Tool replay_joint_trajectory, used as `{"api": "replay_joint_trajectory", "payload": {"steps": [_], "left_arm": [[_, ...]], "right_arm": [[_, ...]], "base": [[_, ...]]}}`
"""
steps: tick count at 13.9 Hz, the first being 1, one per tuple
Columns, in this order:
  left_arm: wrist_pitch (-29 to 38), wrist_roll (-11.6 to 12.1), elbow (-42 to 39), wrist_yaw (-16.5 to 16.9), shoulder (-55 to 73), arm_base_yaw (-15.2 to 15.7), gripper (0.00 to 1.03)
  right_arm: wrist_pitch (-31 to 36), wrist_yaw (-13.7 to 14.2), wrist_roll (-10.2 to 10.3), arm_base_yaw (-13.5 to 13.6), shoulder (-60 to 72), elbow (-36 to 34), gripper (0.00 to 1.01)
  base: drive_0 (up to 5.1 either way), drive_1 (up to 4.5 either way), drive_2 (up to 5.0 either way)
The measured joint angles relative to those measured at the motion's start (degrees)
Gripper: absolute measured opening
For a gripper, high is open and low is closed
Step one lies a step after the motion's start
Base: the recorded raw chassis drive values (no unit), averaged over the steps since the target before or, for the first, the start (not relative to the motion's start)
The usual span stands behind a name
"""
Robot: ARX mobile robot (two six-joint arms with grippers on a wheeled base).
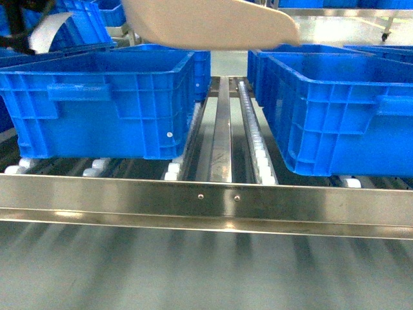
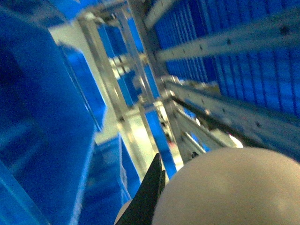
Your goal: Place part in tray to right shelf
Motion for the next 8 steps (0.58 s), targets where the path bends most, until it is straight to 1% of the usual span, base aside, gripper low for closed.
{"api": "replay_joint_trajectory", "payload": {"steps": [1, 2, 3, 4, 5, 6, 7, 8], "left_arm": [[-5.09, 2.49, 2.40, -6.27, -0.83, 2.43, 0.12], [-9.88, 7.82, 5.62, -14.25, -0.81, 4.70, 0.12], [-10.21, 13.14, 7.89, -20.61, -0.24, 5.79, 0.12], [-8.81, 20.22, 10.32, -25.77, 0.26, 5.95, 0.12], [-5.53, 26.80, 12.02, -28.68, 0.48, 5.33, 0.12], [-3.10, 32.74, 12.87, -29.38, 0.50, 4.63, 0.12], [-2.80, 36.09, 13.22, -29.40, 0.63, 4.37, 0.12], [-2.78, 37.09, 13.22, -29.33, 0.70, 4.28, 0.12]], "right_arm": [[0.00, 0.00, -0.02, 0.00, 0.00, 0.00, 0.98], [0.02, -0.02, 0.00, 0.00, 0.00, 0.00, 0.98], [0.00, 0.00, 0.00, 0.00, 0.00, 0.00, 0.98], [0.02, 0.00, 0.00, 0.00, 0.00, 0.00, 0.98], [0.02, 0.00, 0.00, 0.00, 0.00, 0.00, 0.98], [0.02, 0.00, 0.00, 0.00, 0.00, 0.00, 0.98], [0.02, 0.00, 0.00, 0.00, 0.00, 0.00, 0.98], [0.00, 0.00, 0.00, 0.00, 0.00, 0.00, 0.98]], "base": [[0.0, 0.00, 0.0], [0.0, 0.00, 0.0], [0.0, 0.00, 0.0], [0.0, 0.00, 0.0], [0.0, 0.00, 0.0], [0.0, 0.00, 0.0], [0.0, 0.00, 0.0], [0.0, 0.00, 0.0]]}}
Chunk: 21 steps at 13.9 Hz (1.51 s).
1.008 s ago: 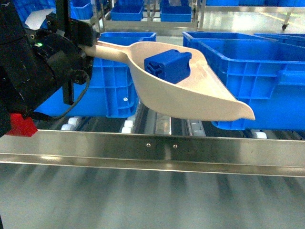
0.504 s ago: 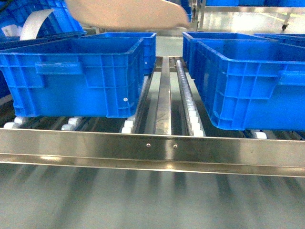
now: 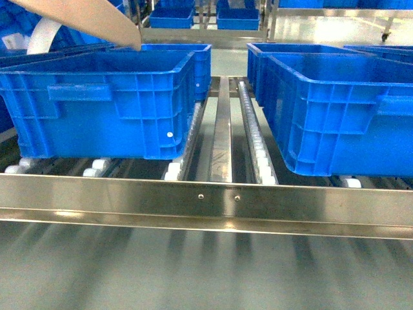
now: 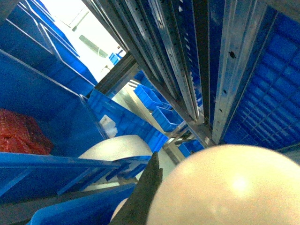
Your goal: Place part in tray to right shelf
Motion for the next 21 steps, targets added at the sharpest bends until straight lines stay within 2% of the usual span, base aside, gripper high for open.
{"api": "replay_joint_trajectory", "payload": {"steps": [4, 9, 10, 11, 12, 13, 14, 15, 16, 19, 20, 21], "left_arm": [[0.20, 2.49, 0.02, 0.90, 0.57, -0.07, 0.12], [2.93, 2.51, -1.03, 2.12, -0.04, -0.96, 0.12], [10.49, 4.70, -5.07, 2.40, -2.05, -2.03, 0.12], [18.58, 8.07, -9.94, 3.30, -5.38, -3.61, 0.12], [4.00, 12.96, -11.17, 13.44, -12.24, -2.82, 0.12], [-11.30, 21.84, -14.75, 29.33, -21.18, -0.52, 0.12], [-20.52, 27.54, -20.74, 37.46, -27.10, 0.96, 0.12], [-21.57, 30.56, -27.06, 41.44, -29.40, 2.12, 0.12], [-20.00, 31.80, -33.66, 43.63, -29.64, 2.45, 0.12], [-14.64, 32.92, -44.26, 45.33, -38.47, 4.22, 0.12], [-13.88, 32.94, -47.28, 45.55, -40.76, 4.79, 0.12], [-14.10, 32.96, -50.29, 47.30, -41.79, 5.88, 0.12]], "right_arm": [[0.02, 0.00, 0.00, 0.00, 0.00, 0.00, 0.98], [0.02, 0.00, 0.00, 0.00, 0.00, 0.00, 0.98], [0.00, 0.00, 0.00, 0.00, 0.00, 0.00, 0.98], [0.02, 0.00, 0.00, 0.00, 0.00, 0.00, 0.98], [-8.52, -2.32, 2.08, -0.59, -2.25, 0.96, 0.94], [-26.25, -9.66, 7.69, -3.06, -10.23, 2.34, 0.80], [-35.15, -12.66, 12.22, -4.63, -16.13, 1.49, 0.67], [-39.89, -14.40, 14.53, -5.99, -18.62, -0.61, 0.54], [-41.40, -16.00, 15.76, -7.26, -19.43, -3.74, 0.39], [-42.40, -18.62, 16.72, -10.25, -26.29, -7.17, 0.01], [-43.76, -20.20, 16.85, -11.23, -28.20, -8.46, 0.02], [-45.09, -24.24, 16.85, -15.41, -29.68, -9.62, 0.02]], "base": [[0.0, 0.00, 0.0], [0.0, 0.00, 0.0], [0.0, 0.00, 0.0], [0.0, 0.00, 0.0], [0.0, 0.00, 0.0], [0.0, 0.00, 0.0], [0.0, 0.00, 0.0], [0.0, 0.00, 0.0], [0.0, 0.00, 0.0], [0.0, 0.00, 0.0], [0.0, 0.00, 0.0], [0.0, 0.00, 0.0]]}}
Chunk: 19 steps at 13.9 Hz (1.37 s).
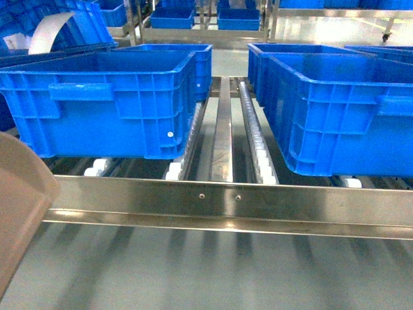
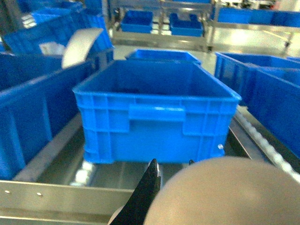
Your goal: Place part in tray to right shelf
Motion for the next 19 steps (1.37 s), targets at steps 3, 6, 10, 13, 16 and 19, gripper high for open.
{"api": "replay_joint_trajectory", "payload": {"steps": [3, 6, 10, 13, 16, 19], "left_arm": [[-0.04, 0.00, -5.68, 2.32, -6.34, 2.89, 0.12], [-2.67, 0.00, -10.27, 2.64, -12.20, 2.69, 0.12], [-7.23, 0.02, -13.64, 2.64, -20.83, 2.69, 0.12], [-11.50, 0.02, -15.06, 2.60, -26.84, 2.69, 0.12], [-13.55, 0.04, -16.52, 2.62, -30.84, 2.69, 0.12], [-18.82, 0.07, -16.52, 2.67, -36.85, 2.69, 0.12]], "right_arm": [[-2.73, -0.68, 0.17, -0.74, -5.40, -1.66, 0.02], [-6.58, -0.68, 0.20, -0.72, -10.36, -3.21, 0.02], [-9.22, -0.66, 0.28, -0.72, -16.04, -4.70, 0.02], [-13.42, -0.66, 0.37, -0.72, -19.87, -4.68, 0.02], [-16.28, -0.63, 0.37, -0.72, -22.71, -4.68, 0.02], [-25.77, -0.68, 0.39, -0.72, -32.79, -4.48, 0.02]], "base": [[0.0, 0.00, 0.0], [0.0, 0.00, 0.0], [0.0, 0.00, 0.0], [0.0, 0.00, 0.0], [0.0, 0.00, 0.0], [0.0, 0.00, 0.0]]}}
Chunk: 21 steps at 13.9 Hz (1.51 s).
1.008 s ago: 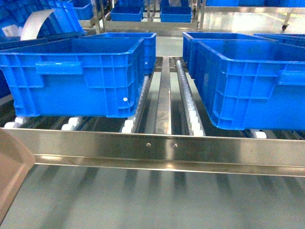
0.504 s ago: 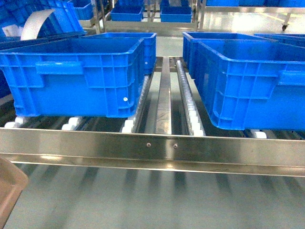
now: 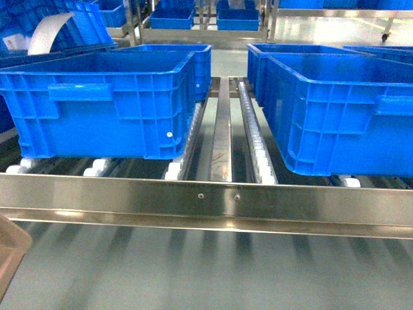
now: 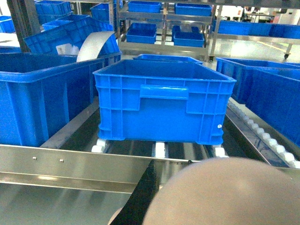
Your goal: Place part in tray to right shelf
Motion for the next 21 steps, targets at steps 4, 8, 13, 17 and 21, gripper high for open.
{"api": "replay_joint_trajectory", "payload": {"steps": [4, 8, 13, 17, 21], "left_arm": [[-5.57, 0.07, 0.00, -0.04, -5.57, 0.00, 0.12], [-8.55, 0.07, 0.00, -0.02, -8.55, 0.00, 0.12], [-18.47, 0.13, 0.04, -0.07, -18.14, 0.00, 0.12], [-18.95, 0.11, 0.04, 0.00, -18.14, 0.00, 0.12], [-18.93, 0.11, 0.04, -0.02, -18.14, 0.00, 0.12]], "right_arm": [[-1.16, 0.04, 0.00, 0.00, 0.02, -0.17, 0.02], [-1.18, 0.04, 0.00, 0.00, 0.02, -0.17, 0.02], [-1.14, 0.04, 0.00, 0.00, 0.02, -0.17, 0.02], [-1.14, 0.04, 0.00, 0.00, 0.02, -0.17, 0.02], [-1.14, 0.04, 0.00, 0.00, 0.02, -0.17, 0.48]], "base": [[0.0, 0.00, 0.0], [0.0, 0.00, 0.0], [0.0, 0.00, 0.0], [0.0, 0.00, 0.0], [0.0, 0.00, 0.0]]}}
